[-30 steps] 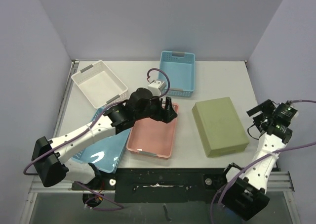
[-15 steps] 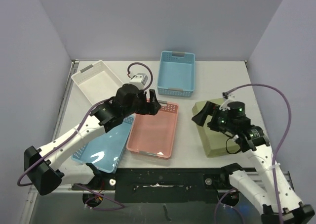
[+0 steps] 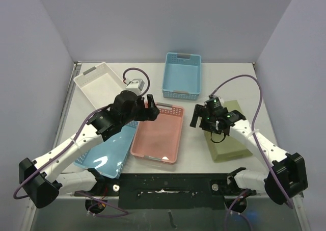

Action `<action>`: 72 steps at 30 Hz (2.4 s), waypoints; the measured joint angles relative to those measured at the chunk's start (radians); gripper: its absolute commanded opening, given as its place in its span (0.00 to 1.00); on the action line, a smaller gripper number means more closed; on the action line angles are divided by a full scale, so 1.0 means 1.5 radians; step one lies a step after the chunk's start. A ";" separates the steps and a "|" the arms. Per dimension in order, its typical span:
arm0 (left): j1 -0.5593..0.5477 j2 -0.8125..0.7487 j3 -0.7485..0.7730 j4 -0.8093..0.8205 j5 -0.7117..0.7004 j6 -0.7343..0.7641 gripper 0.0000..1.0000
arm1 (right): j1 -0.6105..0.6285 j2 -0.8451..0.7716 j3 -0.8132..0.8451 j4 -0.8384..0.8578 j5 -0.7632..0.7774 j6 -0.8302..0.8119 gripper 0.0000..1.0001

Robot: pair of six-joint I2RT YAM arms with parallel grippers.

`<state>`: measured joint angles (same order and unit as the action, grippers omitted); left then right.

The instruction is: Turn the large container upside down

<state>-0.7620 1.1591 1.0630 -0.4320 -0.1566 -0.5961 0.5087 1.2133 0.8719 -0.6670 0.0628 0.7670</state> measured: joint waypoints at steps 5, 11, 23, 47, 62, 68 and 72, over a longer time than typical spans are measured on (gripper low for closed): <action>0.000 0.025 0.007 -0.020 0.021 0.010 0.75 | -0.161 0.002 -0.005 0.009 0.011 -0.042 0.98; -0.021 0.104 0.036 -0.046 0.038 0.020 0.78 | -0.247 0.035 0.009 0.008 0.048 -0.082 0.98; -0.144 0.217 0.066 -0.047 -0.014 -0.010 0.79 | -0.171 0.014 -0.007 0.033 0.016 -0.067 0.98; -0.234 0.432 0.224 -0.049 -0.042 -0.064 0.00 | -0.217 -0.169 0.053 -0.111 0.114 -0.071 0.97; -0.130 0.259 0.124 0.276 0.379 -0.242 0.00 | -0.291 -0.170 0.330 -0.171 0.186 -0.140 0.98; -0.076 0.282 -0.045 0.557 0.466 -0.427 0.00 | -0.291 -0.168 0.331 -0.185 0.186 -0.142 0.98; -0.075 0.326 -0.129 0.728 0.497 -0.545 0.00 | -0.291 -0.170 0.306 -0.193 0.186 -0.140 0.98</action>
<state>-0.8738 1.6482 0.8688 0.6598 0.5888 -1.4136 0.0723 0.9581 1.3315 -0.9558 0.3412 0.5575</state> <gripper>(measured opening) 0.052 0.977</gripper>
